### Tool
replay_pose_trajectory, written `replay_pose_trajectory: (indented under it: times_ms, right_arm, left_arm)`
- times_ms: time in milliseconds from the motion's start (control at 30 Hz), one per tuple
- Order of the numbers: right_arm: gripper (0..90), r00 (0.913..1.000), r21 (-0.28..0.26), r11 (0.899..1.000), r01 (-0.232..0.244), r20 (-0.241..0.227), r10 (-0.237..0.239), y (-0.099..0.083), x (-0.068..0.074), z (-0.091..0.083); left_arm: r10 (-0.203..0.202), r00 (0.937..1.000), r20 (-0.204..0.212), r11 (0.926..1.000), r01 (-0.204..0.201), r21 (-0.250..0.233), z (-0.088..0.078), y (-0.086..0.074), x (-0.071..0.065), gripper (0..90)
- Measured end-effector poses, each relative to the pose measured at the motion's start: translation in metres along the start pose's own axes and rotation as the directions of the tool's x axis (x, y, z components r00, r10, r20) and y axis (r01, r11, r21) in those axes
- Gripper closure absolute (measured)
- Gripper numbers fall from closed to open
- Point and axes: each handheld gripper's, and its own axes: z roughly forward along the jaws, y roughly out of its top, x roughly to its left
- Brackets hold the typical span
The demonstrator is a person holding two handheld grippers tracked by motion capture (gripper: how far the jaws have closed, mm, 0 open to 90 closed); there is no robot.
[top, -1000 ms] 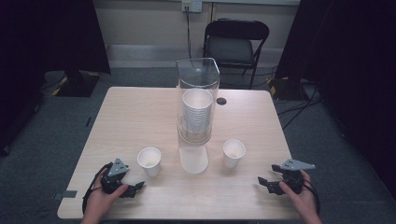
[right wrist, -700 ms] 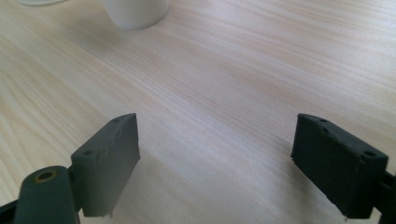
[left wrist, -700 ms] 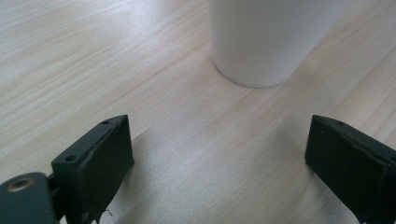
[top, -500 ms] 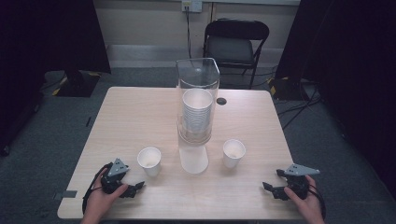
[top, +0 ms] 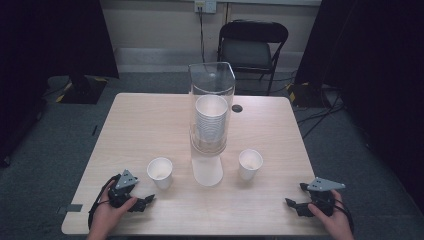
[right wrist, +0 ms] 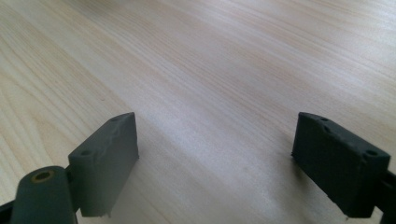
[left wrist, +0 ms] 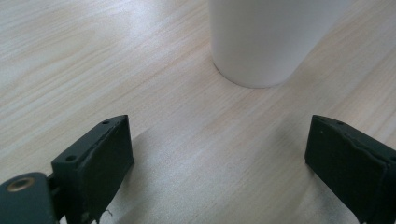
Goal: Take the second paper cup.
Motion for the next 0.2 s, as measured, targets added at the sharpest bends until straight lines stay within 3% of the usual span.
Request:
replay_pose_trajectory:
  times_ms: [200]
  right_arm:
    - [13.5,1.0,0.002,1.0,0.0,0.003,0.0,0.0001,0.0007,0.0001]
  left_arm:
    - [0.0,1.0,0.0,1.0,0.0,0.0,0.0,0.0,0.0,7.1]
